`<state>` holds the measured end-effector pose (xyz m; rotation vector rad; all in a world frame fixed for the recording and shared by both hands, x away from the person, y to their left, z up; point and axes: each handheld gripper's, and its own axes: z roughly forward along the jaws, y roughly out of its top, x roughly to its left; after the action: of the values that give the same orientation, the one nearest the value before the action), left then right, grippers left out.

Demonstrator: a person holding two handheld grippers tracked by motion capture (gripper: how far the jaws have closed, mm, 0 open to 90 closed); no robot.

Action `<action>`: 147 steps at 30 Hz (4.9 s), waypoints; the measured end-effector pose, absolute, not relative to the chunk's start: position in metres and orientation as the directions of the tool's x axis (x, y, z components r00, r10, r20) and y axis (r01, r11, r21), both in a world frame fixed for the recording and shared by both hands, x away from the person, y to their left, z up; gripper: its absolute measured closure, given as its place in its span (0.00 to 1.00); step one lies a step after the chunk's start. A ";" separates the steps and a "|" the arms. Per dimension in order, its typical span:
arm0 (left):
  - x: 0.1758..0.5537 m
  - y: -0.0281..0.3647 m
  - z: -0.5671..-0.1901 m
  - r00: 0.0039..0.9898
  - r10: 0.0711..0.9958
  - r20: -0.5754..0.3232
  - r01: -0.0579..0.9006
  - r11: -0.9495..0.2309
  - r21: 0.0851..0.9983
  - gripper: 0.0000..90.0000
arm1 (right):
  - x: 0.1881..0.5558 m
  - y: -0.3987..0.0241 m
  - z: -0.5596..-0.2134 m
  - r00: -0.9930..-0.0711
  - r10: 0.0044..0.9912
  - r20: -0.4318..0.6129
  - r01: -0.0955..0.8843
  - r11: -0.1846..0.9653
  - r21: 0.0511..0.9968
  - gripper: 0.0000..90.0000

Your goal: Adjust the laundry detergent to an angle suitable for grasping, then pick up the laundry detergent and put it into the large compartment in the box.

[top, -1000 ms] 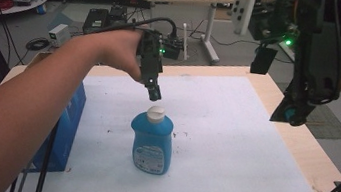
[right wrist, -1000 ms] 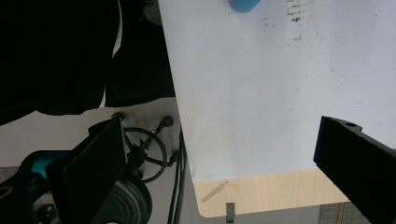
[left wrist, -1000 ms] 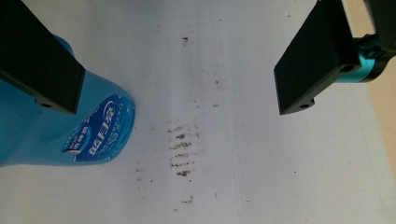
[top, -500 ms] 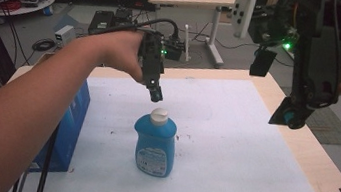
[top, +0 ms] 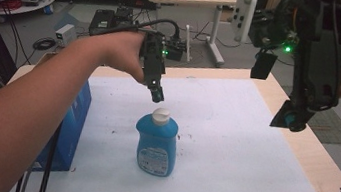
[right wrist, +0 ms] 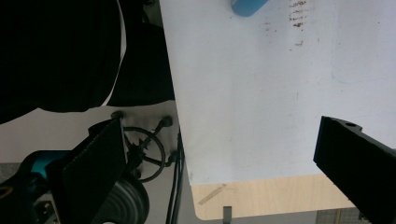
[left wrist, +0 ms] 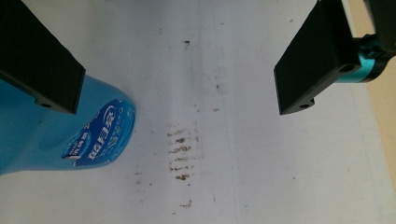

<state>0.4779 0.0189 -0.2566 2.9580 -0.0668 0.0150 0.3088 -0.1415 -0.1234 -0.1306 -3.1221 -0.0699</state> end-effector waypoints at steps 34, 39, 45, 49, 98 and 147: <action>0.474 0.033 -0.245 0.999 -0.034 0.027 -0.038 -0.983 0.181 0.02 | 0.319 -0.152 -0.124 -0.997 0.075 0.004 0.075 0.994 0.075 0.02; 0.459 0.044 -0.228 0.998 -0.068 0.014 -0.069 -0.972 0.223 0.02 | 0.317 -0.153 -0.122 -0.997 0.075 -0.002 0.075 0.994 0.079 0.02; 0.438 0.046 -0.218 0.992 -0.123 0.021 -0.125 -0.968 0.215 0.02 | 0.315 -0.149 -0.123 -0.997 0.073 -0.009 0.072 0.995 0.076 0.02; 0.424 0.046 -0.215 0.988 -0.149 0.032 -0.153 -0.967 0.202 0.02 | 0.312 -0.145 -0.123 -0.998 0.063 -0.008 0.062 0.995 0.075 0.02; 0.389 0.013 -0.295 0.962 -0.269 -0.045 -0.262 -0.957 0.127 0.02 | 0.305 -0.141 -0.132 -0.998 0.055 0.005 0.056 0.995 0.079 0.02; 0.388 0.007 -0.302 0.962 -0.272 -0.023 -0.270 -0.960 0.079 0.20 | 0.306 -0.140 -0.138 -0.998 0.059 0.009 0.059 0.995 0.076 0.02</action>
<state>0.3877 0.0073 -0.3015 3.0375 -0.4202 -0.0510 0.3061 -0.1401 -0.1382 -0.0923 -3.1317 -0.1189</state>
